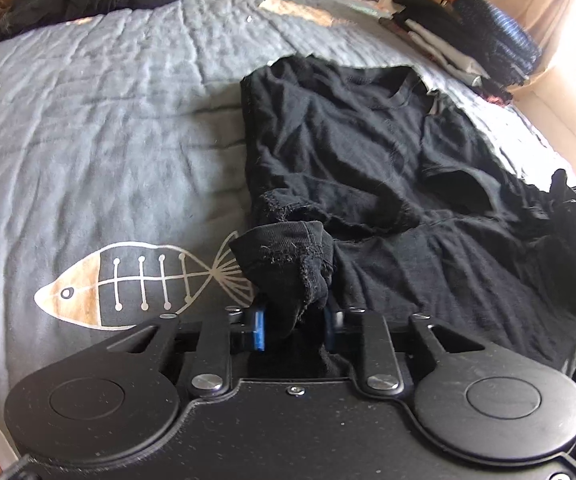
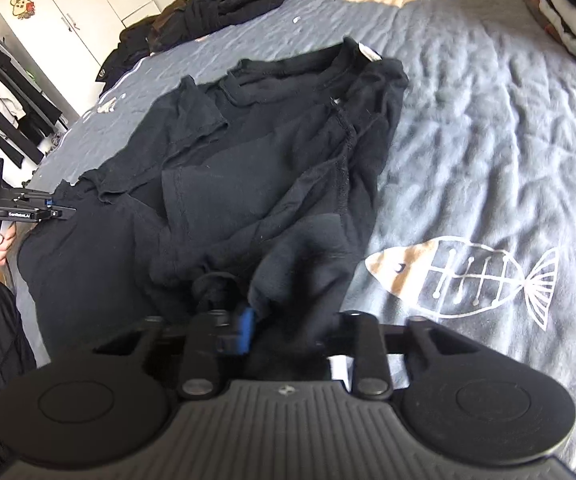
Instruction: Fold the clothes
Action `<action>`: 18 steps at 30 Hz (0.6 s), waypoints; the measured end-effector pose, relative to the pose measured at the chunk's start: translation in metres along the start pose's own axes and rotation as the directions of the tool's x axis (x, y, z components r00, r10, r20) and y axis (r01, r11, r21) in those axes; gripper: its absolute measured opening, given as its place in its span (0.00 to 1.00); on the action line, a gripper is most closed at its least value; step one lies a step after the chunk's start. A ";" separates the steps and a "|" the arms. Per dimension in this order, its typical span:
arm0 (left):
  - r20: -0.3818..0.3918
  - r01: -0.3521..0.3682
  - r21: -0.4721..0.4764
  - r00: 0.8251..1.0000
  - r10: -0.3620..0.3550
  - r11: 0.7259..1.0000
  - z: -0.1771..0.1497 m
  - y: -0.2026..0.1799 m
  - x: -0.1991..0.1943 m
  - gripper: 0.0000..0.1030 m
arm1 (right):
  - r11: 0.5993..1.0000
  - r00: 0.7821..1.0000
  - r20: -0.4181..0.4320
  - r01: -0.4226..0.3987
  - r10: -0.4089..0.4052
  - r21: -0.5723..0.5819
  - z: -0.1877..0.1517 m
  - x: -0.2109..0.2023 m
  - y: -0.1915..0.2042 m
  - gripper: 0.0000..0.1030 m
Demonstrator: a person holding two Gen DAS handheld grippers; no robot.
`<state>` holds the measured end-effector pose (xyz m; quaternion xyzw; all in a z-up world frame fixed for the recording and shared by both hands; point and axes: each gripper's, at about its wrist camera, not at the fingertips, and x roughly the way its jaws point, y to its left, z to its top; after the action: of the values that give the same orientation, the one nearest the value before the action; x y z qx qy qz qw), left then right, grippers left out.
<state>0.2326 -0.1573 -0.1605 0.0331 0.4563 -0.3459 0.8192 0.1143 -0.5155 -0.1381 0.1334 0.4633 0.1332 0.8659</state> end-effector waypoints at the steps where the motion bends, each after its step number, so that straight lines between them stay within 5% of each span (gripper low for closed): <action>1: 0.015 0.009 0.003 1.000 -0.009 1.000 0.000 -0.002 -0.006 0.21 | 1.000 1.000 0.016 0.000 0.000 -0.004 0.000 -0.005 0.004 0.21; 11: 0.092 0.107 0.126 0.989 -0.119 0.986 -0.001 -0.032 -0.070 0.12 | 0.996 0.991 0.133 -0.011 0.023 -0.088 -0.008 -0.065 0.045 0.17; 18: 0.091 0.083 0.133 0.991 -0.096 0.988 -0.003 -0.036 -0.055 0.12 | 0.997 0.994 0.105 0.048 -0.041 -0.065 -0.012 -0.064 0.038 0.24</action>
<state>0.1903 -0.1545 -0.1105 0.0486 0.3938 -0.4123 0.8201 0.0661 -0.5018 -0.0816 0.1005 0.4159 0.1225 0.8955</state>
